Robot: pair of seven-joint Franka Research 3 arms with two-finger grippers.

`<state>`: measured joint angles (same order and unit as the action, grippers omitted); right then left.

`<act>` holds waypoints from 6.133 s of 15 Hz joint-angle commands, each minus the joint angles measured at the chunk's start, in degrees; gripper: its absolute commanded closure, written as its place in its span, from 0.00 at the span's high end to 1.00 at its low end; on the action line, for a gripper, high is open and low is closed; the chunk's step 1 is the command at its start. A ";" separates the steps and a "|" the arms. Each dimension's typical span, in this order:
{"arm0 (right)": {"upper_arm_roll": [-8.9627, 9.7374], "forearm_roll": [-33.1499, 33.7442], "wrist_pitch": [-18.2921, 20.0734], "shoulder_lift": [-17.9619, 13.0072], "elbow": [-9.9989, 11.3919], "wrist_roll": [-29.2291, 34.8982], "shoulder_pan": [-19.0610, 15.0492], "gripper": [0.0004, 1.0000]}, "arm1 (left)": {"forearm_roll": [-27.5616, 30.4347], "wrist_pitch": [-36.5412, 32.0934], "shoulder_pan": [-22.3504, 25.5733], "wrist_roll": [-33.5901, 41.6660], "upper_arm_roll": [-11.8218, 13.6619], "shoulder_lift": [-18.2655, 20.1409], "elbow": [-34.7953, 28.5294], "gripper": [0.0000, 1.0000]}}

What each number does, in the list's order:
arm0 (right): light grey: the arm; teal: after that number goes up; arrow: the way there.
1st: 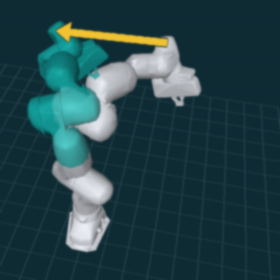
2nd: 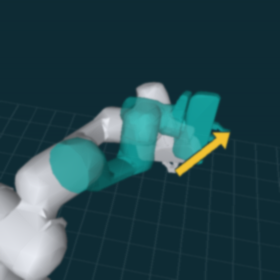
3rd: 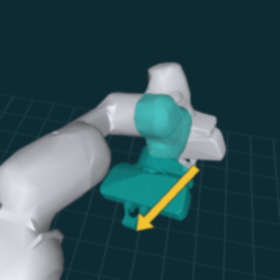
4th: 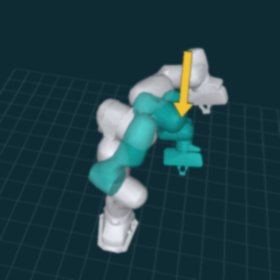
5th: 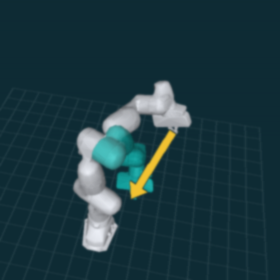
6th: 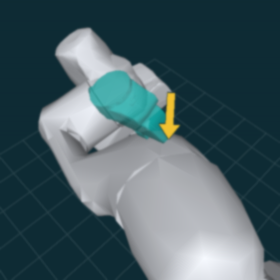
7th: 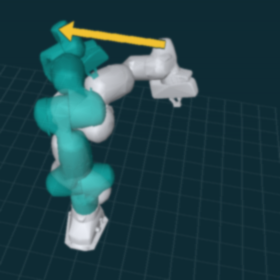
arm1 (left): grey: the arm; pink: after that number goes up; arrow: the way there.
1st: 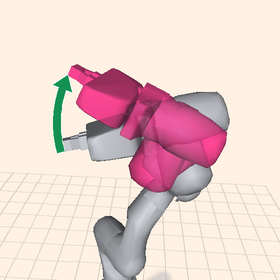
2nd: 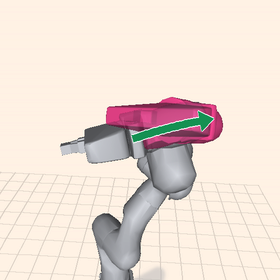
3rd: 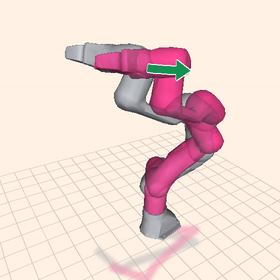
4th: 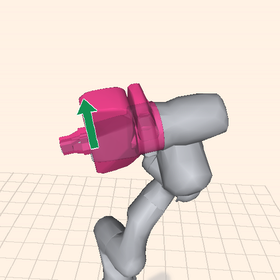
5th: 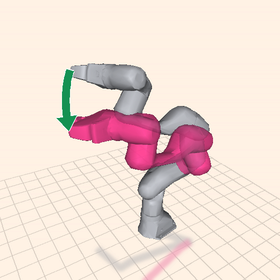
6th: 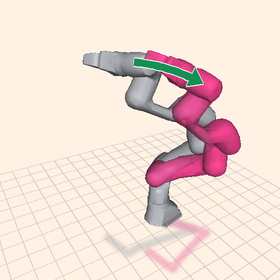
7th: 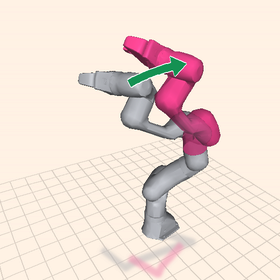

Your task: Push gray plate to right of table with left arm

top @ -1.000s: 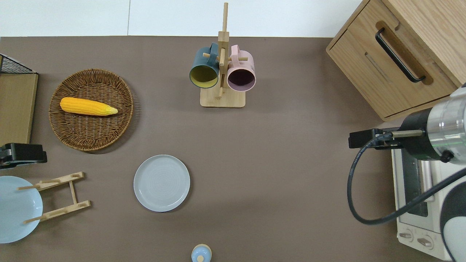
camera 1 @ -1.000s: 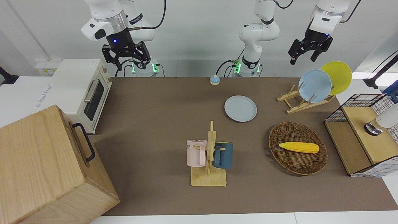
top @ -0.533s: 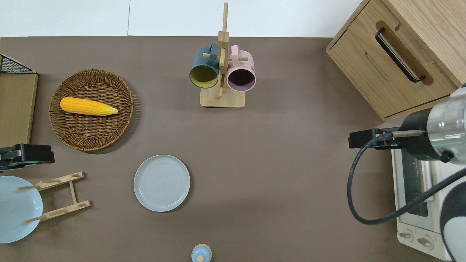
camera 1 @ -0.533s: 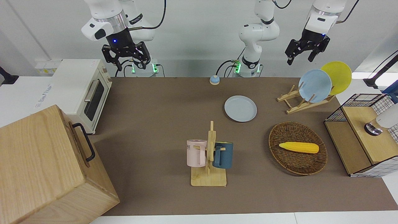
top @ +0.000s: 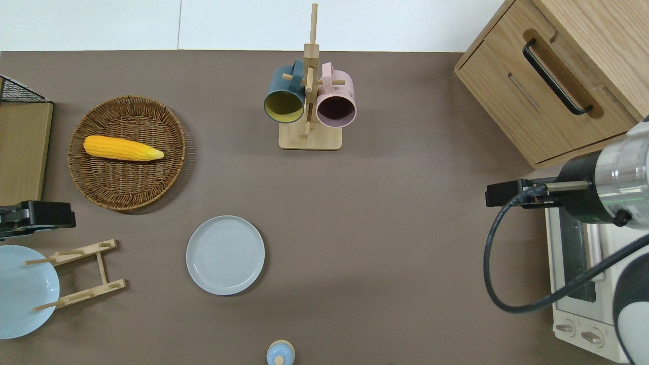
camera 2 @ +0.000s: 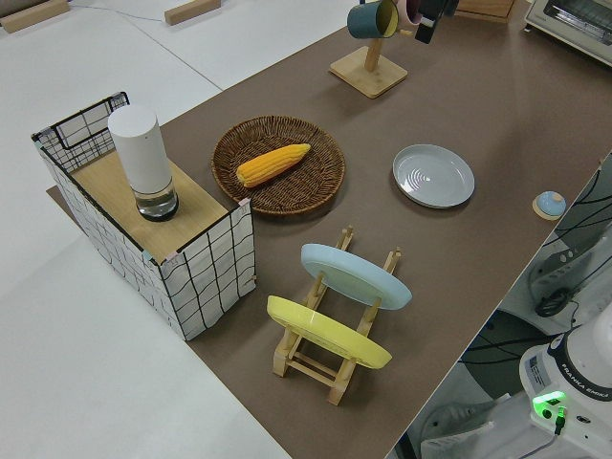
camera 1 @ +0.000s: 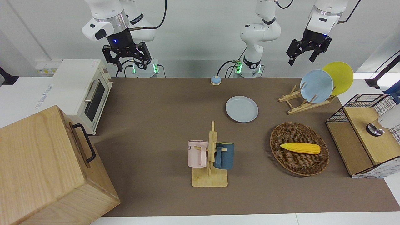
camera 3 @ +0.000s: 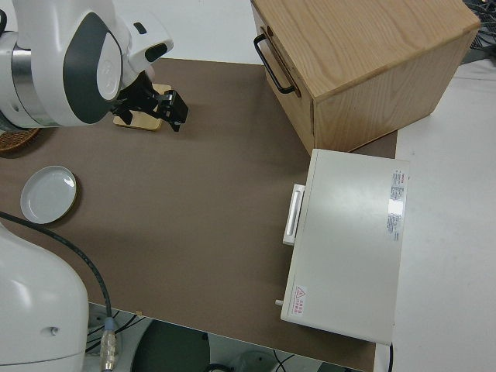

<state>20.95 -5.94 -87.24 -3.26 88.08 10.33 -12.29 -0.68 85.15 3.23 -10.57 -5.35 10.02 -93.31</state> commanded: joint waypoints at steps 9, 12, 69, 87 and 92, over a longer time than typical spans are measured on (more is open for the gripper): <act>0.23 -0.92 0.31 0.36 -0.81 0.12 -0.37 1.00 | 2.79 1.07 0.81 0.55 0.96 1.32 -5.65 1.00; 0.23 -0.92 0.31 0.36 -0.81 0.12 -0.37 1.00 | 2.79 0.98 0.81 0.55 0.96 1.84 -7.32 1.00; 0.23 -0.92 0.31 0.36 -0.81 0.12 -0.37 1.00 | 11.05 43.61 -5.78 -0.15 -0.98 -3.69 -51.45 0.86; 0.23 -0.92 0.31 0.36 -0.81 0.12 -0.37 1.00 | 15.09 47.12 -8.41 -1.46 -0.89 -5.45 -50.83 0.00; 0.23 -0.92 0.31 0.36 -0.81 0.12 -0.37 1.00 | 15.18 48.53 -11.49 -6.38 -0.89 -6.33 -50.66 0.00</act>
<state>20.95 -5.94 -87.24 -3.26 88.08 10.33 -12.29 13.52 131.04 -5.46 -13.44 -6.67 5.12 -143.60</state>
